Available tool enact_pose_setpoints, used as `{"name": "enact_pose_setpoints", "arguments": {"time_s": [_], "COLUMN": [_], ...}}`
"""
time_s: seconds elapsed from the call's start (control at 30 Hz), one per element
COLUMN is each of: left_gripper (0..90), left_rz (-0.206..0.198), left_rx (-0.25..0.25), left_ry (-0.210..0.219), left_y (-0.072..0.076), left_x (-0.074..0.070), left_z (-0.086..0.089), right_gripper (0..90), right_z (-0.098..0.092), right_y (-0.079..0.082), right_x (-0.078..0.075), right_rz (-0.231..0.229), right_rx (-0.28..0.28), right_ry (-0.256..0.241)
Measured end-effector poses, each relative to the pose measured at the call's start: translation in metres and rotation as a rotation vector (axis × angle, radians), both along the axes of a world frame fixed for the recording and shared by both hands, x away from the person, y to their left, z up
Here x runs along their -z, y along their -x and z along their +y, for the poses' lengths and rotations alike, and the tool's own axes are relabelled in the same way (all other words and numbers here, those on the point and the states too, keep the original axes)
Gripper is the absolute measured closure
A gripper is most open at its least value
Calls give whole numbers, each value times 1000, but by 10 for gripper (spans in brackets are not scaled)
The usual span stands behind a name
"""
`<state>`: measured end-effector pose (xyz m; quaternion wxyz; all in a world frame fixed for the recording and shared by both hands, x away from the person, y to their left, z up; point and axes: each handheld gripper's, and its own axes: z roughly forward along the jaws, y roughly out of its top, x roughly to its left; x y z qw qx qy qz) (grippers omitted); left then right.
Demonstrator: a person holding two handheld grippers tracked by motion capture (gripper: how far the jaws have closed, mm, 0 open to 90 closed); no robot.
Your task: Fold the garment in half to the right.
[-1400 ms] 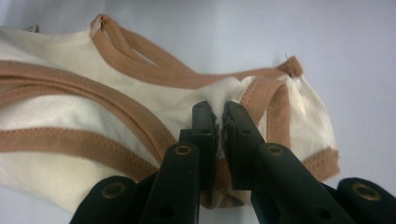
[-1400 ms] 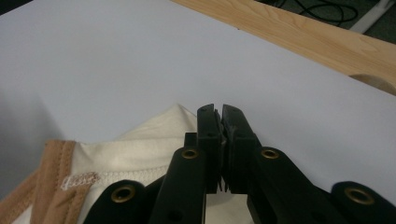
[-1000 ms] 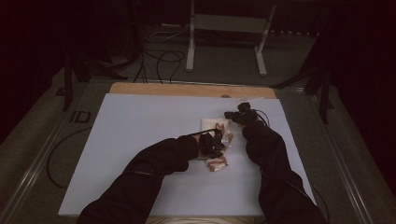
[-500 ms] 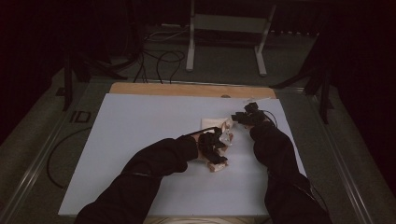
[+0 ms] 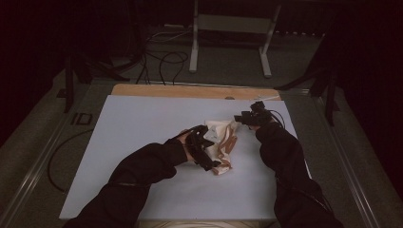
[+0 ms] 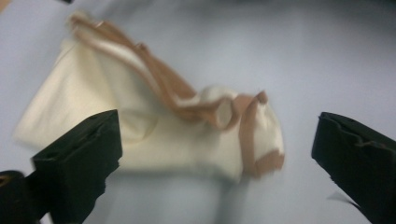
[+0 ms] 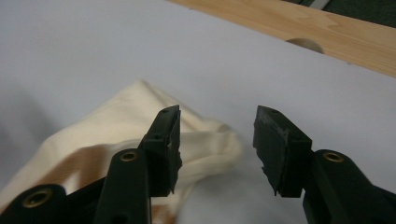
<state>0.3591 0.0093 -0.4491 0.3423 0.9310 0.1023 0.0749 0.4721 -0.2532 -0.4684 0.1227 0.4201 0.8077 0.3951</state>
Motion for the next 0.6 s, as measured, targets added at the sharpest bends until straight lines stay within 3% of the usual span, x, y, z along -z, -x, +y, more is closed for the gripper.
{"name": "enact_pose_setpoints", "arguments": {"time_s": [0.33, 0.6], "left_gripper": [9, 5], "left_rz": [5, 44], "left_rx": [-117, -238], "left_ry": [9, 98], "left_y": [21, 35], "left_x": [13, 28], "left_z": [63, 103], "right_gripper": [412, 441], "right_z": [31, 42], "right_y": [30, 33], "right_x": [-24, -7], "right_rz": [-6, 67], "right_rx": [-76, -61], "right_ry": [-8, 42]}}
